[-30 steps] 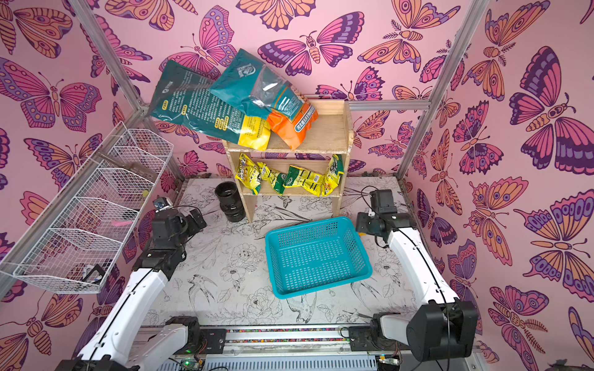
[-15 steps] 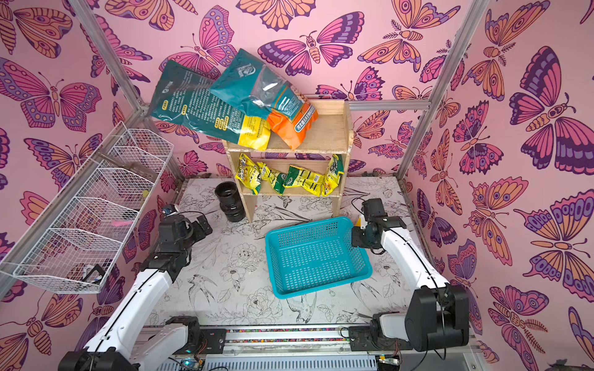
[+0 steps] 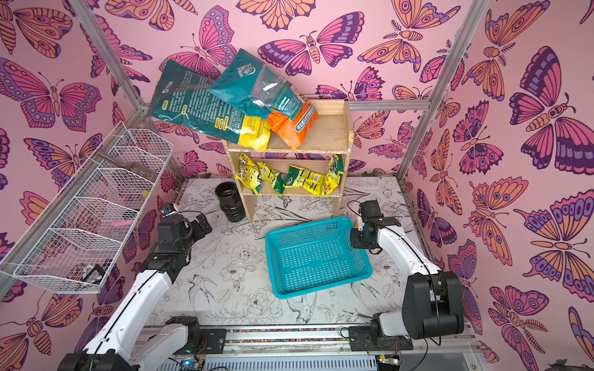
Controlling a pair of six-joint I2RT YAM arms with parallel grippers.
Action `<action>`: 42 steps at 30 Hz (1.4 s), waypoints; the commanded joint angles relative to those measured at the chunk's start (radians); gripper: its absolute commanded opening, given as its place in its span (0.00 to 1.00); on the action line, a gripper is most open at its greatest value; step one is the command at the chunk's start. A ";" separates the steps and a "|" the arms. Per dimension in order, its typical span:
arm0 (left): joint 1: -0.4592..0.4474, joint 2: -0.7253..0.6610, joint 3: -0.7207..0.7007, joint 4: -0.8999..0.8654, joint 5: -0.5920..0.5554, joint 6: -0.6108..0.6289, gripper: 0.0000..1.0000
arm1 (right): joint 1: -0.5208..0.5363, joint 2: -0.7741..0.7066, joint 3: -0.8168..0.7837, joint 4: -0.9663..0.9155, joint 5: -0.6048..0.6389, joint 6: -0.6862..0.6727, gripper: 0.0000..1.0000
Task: Take down the fertilizer bag from the shelf
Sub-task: Adjust the storage box at the center of the board.
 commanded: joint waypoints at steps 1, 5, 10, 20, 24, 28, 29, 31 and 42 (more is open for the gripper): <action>0.002 -0.024 -0.016 0.017 -0.001 0.013 1.00 | 0.002 0.005 -0.005 0.005 0.025 0.000 0.25; 0.002 -0.031 -0.018 0.021 -0.003 0.012 1.00 | 0.013 -0.002 -0.006 -0.001 0.020 -0.006 0.17; 0.002 -0.034 -0.018 0.021 -0.004 0.012 1.00 | 0.062 -0.030 0.001 -0.041 0.042 -0.004 0.16; 0.002 -0.043 -0.019 0.020 -0.006 0.010 1.00 | 0.216 -0.102 -0.005 -0.111 0.043 0.149 0.16; 0.002 -0.052 -0.020 0.020 -0.014 0.010 1.00 | 0.297 -0.112 -0.029 -0.084 0.093 0.285 0.16; 0.002 -0.059 -0.022 0.020 -0.022 0.010 1.00 | 0.378 -0.104 -0.048 -0.039 0.163 0.391 0.16; 0.002 -0.061 -0.021 0.020 -0.023 0.011 1.00 | 0.386 -0.100 -0.049 -0.039 0.174 0.395 0.16; 0.002 -0.066 -0.024 0.020 -0.029 0.012 1.00 | 0.388 -0.089 -0.052 -0.033 0.178 0.387 0.17; 0.002 -0.064 -0.025 0.021 -0.034 0.014 1.00 | 0.388 0.003 -0.016 -0.072 0.210 0.294 0.32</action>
